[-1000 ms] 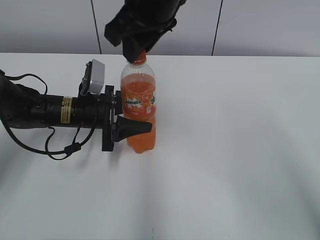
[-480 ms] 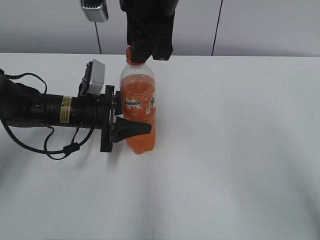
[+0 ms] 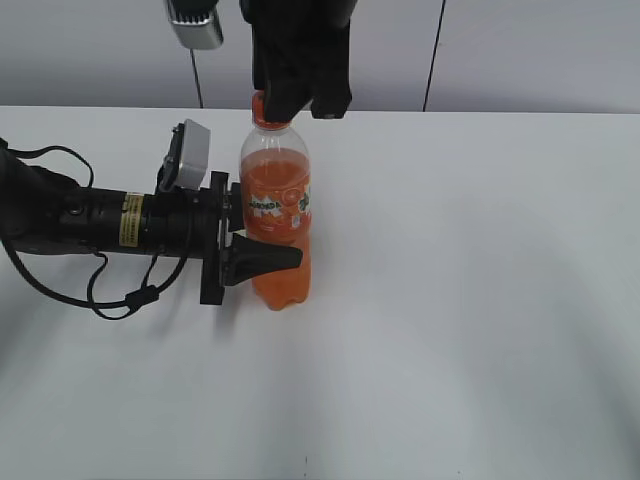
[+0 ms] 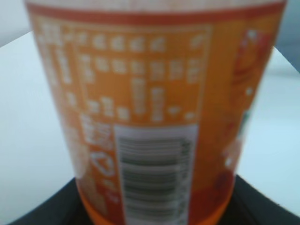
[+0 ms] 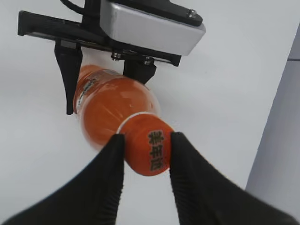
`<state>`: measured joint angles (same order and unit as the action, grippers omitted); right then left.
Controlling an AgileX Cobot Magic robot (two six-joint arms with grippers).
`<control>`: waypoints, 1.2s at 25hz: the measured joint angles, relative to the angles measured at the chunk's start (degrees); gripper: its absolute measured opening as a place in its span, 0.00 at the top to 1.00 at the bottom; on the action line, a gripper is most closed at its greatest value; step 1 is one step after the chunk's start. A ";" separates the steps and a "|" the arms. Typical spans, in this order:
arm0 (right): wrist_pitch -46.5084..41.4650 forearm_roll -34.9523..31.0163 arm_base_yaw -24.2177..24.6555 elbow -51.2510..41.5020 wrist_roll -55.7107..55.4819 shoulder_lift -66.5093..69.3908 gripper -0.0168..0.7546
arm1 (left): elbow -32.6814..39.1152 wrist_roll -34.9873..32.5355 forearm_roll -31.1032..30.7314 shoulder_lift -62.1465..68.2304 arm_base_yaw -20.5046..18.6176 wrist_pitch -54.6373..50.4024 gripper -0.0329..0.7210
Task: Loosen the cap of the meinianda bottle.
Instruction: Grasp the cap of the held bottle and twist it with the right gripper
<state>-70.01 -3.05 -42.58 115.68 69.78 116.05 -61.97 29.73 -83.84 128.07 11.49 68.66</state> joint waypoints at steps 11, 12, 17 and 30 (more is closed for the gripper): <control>-0.07 -1.32 0.00 -0.18 -9.60 -3.65 0.26 | 0.00 -0.66 -1.84 0.00 0.05 1.13 0.44; -0.07 -1.88 0.00 -0.18 -12.47 -4.41 0.25 | 0.00 -0.66 -1.91 0.00 0.05 1.13 0.44; -0.07 -3.89 0.00 -0.18 -35.79 -5.94 0.25 | 0.00 -0.66 -1.95 0.00 0.05 1.19 0.44; -0.07 -2.22 0.00 -0.18 -83.99 -5.70 0.28 | 0.00 -0.66 -1.95 0.00 0.05 0.96 0.44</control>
<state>-70.08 -5.27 -42.58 115.50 -14.21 110.35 -61.97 29.08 -85.79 128.07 11.54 69.62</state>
